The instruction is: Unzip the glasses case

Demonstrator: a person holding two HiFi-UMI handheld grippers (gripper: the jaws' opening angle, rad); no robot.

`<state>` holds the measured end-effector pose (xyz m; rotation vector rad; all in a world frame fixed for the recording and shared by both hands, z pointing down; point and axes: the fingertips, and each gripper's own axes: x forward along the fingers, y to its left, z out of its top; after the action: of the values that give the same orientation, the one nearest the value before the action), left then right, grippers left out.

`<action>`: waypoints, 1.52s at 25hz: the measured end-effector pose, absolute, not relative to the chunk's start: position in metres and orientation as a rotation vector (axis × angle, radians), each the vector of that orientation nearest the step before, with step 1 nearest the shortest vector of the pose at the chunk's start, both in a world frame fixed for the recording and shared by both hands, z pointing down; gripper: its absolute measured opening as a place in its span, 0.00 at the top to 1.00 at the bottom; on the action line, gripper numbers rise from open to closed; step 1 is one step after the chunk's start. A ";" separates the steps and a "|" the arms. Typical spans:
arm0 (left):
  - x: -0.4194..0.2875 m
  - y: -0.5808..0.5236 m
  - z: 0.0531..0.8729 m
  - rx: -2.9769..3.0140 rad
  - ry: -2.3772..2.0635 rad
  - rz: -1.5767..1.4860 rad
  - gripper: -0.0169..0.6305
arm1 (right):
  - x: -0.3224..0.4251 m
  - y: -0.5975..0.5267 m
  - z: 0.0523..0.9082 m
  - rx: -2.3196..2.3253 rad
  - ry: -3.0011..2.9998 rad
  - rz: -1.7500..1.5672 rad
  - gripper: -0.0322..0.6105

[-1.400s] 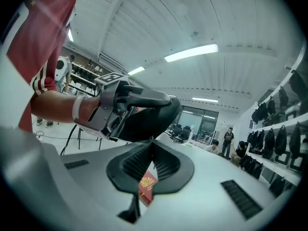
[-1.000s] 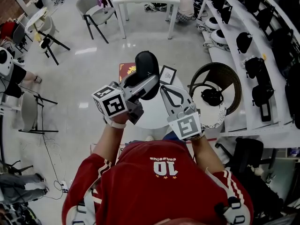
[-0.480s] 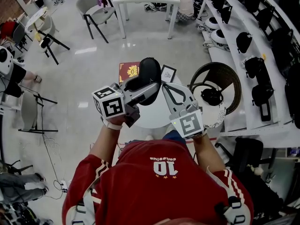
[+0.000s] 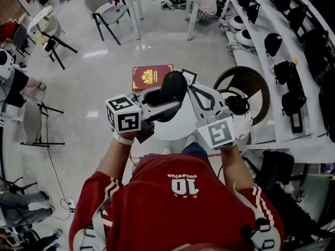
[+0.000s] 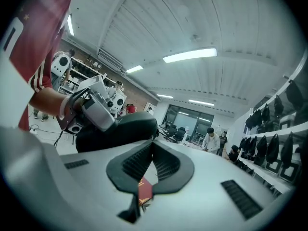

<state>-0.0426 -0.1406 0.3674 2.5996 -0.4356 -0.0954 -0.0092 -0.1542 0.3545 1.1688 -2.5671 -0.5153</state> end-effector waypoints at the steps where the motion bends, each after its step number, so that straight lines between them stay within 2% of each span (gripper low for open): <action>1: -0.041 -0.138 0.369 2.606 -0.422 -0.079 0.51 | -0.008 -0.154 0.354 1.166 -2.566 -0.522 0.93; 16: -0.041 -0.116 0.402 2.766 -0.283 0.494 0.51 | -0.005 -0.149 0.372 1.046 -2.487 -0.563 0.93; 28: -0.050 -0.100 0.435 2.742 -0.061 0.914 0.51 | -0.016 -0.136 0.398 0.778 -2.370 -0.754 0.93; 31: -0.048 -0.102 0.439 2.730 -0.053 0.900 0.51 | -0.014 -0.138 0.401 0.779 -2.365 -0.752 0.93; 38: -0.037 -0.106 0.441 2.662 -0.072 0.654 0.51 | -0.004 -0.149 0.402 0.902 -2.423 -0.622 0.92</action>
<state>-0.0374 -0.1063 0.4410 2.6619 -0.0724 0.6542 -0.0041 -0.1485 0.4018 0.9018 -2.4225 -0.6218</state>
